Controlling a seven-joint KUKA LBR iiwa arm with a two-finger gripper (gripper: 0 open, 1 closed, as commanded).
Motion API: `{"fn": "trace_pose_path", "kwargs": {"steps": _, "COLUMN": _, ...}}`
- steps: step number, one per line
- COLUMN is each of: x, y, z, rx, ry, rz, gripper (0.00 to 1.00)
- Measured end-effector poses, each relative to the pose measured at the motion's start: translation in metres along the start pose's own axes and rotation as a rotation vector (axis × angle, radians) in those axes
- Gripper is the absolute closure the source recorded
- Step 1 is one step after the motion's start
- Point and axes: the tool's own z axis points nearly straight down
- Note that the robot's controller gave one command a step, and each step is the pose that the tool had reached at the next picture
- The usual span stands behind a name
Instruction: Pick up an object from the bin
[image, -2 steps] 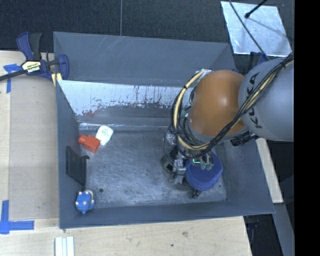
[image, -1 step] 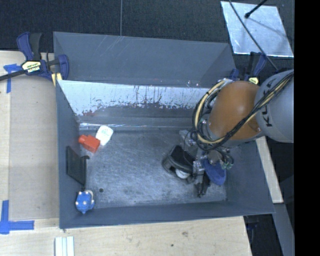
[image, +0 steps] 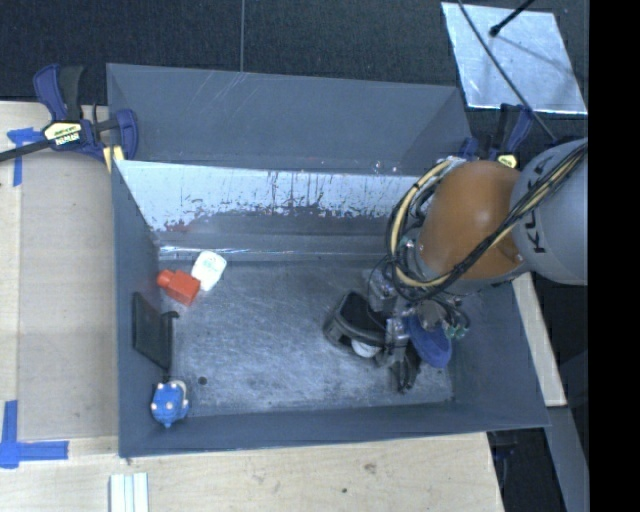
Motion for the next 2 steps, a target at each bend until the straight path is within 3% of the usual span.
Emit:
{"fn": "trace_pose_path", "kwargs": {"steps": 1, "x": -0.010, "y": -0.018, "z": -0.002, "rx": -0.007, "ry": 0.008, "rz": -0.574, "gripper": 1.00}}
{"fn": "trace_pose_path", "kwargs": {"steps": 2, "x": -0.056, "y": -0.039, "z": -0.147, "rx": 0.006, "ry": -0.006, "rz": -0.548, "gripper": 1.00}}
